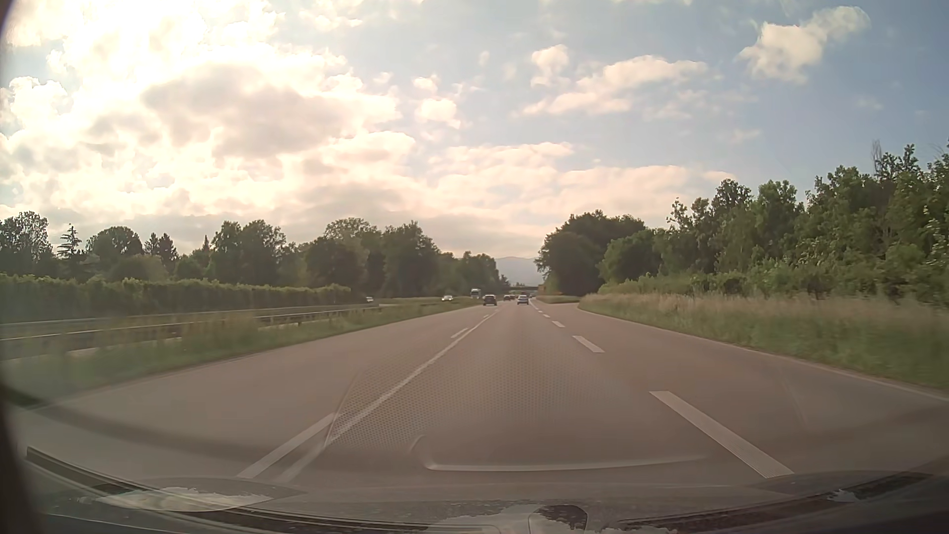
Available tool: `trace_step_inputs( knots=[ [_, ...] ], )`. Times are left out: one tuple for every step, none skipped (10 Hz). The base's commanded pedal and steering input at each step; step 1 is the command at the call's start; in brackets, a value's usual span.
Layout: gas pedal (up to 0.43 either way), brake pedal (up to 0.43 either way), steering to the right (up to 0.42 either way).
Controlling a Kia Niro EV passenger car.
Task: Follow the waypoints while adhering to traffic rules and regulations
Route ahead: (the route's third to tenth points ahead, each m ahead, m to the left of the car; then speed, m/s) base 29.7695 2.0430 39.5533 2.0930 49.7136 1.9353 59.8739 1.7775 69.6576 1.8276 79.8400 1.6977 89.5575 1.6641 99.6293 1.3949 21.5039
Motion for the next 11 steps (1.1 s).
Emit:
trace_step_inputs(
  knots=[
    [0.157,0.000,-0.001],
    [0.157,0.000,-0.001],
    [0.157,0.000,-0.001],
    [0.157,0.000,0.000],
    [0.157,0.000,0.000],
    [0.157,0.000,0.000],
    [0.157,0.000,0.000],
    [0.157,0.000,0.000],
    [0.157,0.000,0.000],
    [0.157,0.000,0.000],
    [0.157,0.000,0.000]
  ],
)
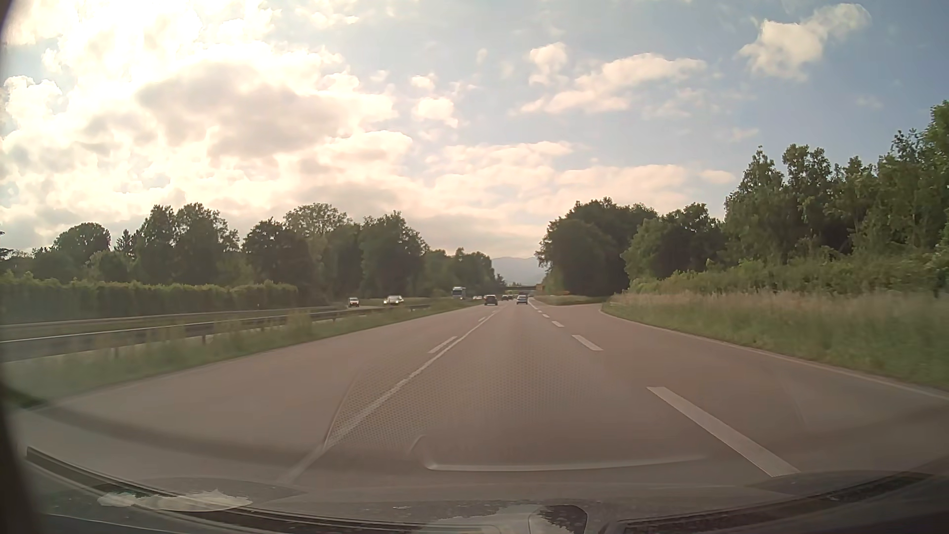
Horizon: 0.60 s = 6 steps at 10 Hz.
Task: Follow the waypoints while adhering to traffic rules and regulations
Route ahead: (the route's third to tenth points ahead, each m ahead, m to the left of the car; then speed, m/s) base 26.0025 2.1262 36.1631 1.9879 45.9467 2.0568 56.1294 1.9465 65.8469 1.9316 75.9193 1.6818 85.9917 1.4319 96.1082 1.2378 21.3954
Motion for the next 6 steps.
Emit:
trace_step_inputs(
  knots=[
    [0.157,0.000,0.000],
    [0.157,0.000,0.000],
    [0.157,0.000,0.000],
    [0.157,0.000,0.000],
    [0.157,0.000,0.000],
    [0.157,0.000,0.000]
  ],
)
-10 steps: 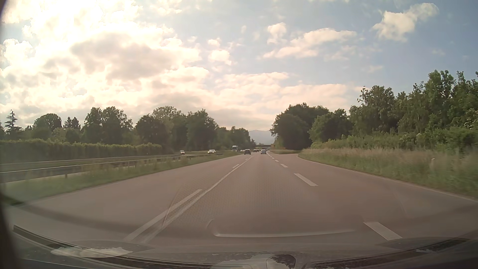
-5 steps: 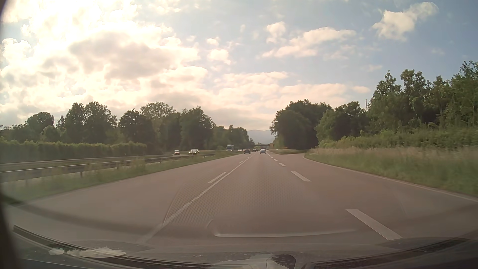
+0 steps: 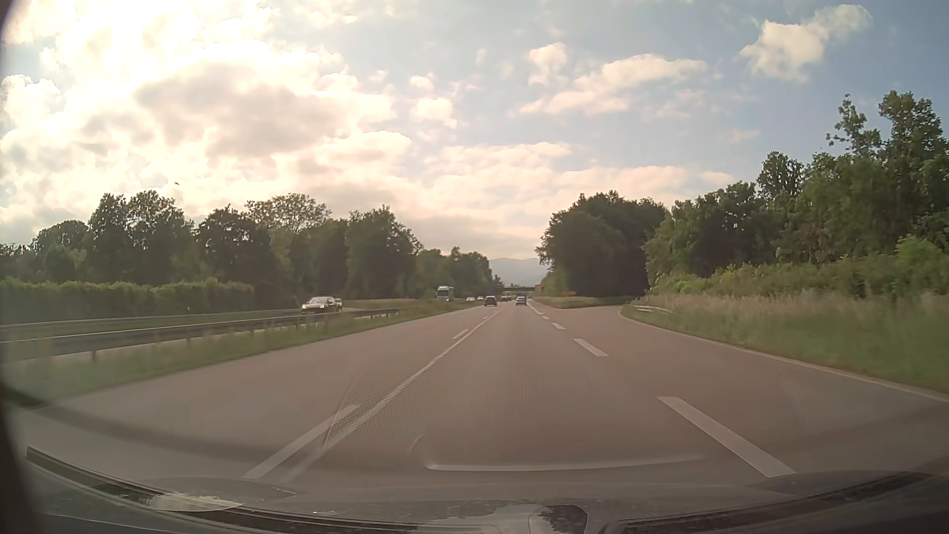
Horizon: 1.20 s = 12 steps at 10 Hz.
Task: Follow the waypoints while adhering to traffic rules and regulations
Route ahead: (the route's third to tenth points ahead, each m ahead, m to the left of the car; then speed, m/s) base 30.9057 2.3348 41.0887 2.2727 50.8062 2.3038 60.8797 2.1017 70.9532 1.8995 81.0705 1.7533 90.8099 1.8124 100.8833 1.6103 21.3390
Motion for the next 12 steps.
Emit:
trace_step_inputs(
  knots=[
    [0.157,0.000,0.000],
    [0.157,0.000,0.000],
    [0.157,0.000,0.000],
    [0.157,0.000,0.000],
    [0.157,0.000,0.000],
    [0.157,0.000,0.000],
    [0.157,0.000,0.000],
    [0.157,0.000,0.000],
    [0.157,0.000,0.000],
    [0.157,0.000,0.000],
    [0.157,0.000,0.000],
    [0.157,0.000,0.000]
  ],
)
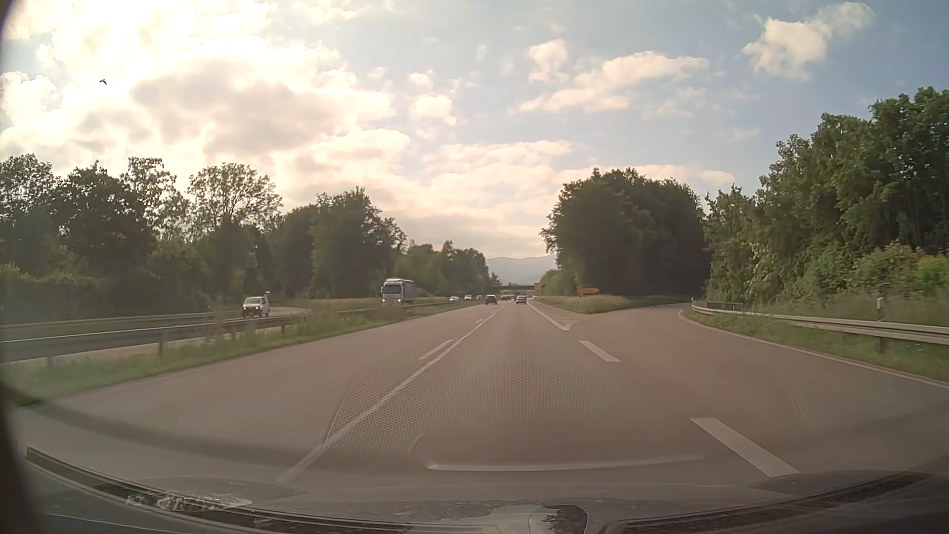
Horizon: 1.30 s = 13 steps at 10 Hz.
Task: Follow the waypoints while adhering to traffic rules and regulations
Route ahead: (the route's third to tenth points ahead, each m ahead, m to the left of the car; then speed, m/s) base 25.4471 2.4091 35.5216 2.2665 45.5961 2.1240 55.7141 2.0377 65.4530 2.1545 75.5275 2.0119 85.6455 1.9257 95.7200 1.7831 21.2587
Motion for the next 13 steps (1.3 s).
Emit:
trace_step_inputs(
  knots=[
    [0.157,0.000,0.000],
    [0.157,0.000,0.000],
    [0.157,0.000,0.000],
    [0.157,0.000,0.000],
    [0.157,0.000,0.000],
    [0.157,0.000,0.000],
    [0.157,0.000,0.000],
    [0.157,0.000,0.000],
    [0.157,0.000,0.000],
    [0.157,0.000,0.000],
    [0.157,0.000,0.000],
    [0.157,0.000,0.000],
    [0.157,0.000,0.000]
  ],
)
